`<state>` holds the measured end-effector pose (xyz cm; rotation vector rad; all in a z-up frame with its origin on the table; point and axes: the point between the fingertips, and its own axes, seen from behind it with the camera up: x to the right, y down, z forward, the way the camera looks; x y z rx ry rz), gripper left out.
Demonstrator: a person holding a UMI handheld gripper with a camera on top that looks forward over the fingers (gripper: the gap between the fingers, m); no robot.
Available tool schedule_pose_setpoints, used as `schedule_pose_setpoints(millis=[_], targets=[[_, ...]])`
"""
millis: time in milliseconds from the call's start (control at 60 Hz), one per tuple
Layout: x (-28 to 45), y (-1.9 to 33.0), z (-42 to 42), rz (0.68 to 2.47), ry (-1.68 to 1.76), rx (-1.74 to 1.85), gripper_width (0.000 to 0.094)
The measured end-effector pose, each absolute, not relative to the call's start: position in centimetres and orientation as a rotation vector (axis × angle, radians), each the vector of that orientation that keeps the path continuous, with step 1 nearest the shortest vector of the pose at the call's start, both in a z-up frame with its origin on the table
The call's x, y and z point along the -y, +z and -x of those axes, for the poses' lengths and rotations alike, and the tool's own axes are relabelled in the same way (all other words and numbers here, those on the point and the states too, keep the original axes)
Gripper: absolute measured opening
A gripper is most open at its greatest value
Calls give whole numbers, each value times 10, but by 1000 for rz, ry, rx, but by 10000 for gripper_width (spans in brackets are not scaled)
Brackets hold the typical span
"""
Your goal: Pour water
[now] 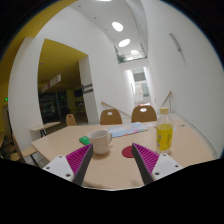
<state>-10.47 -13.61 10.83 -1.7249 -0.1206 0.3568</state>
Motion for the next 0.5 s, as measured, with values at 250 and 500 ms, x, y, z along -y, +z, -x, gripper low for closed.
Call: schedule_pose_setpoints(millis=[250, 500], targets=[[126, 96, 76, 1733, 233, 139, 838], [80, 96, -16, 1725, 103, 41, 831]])
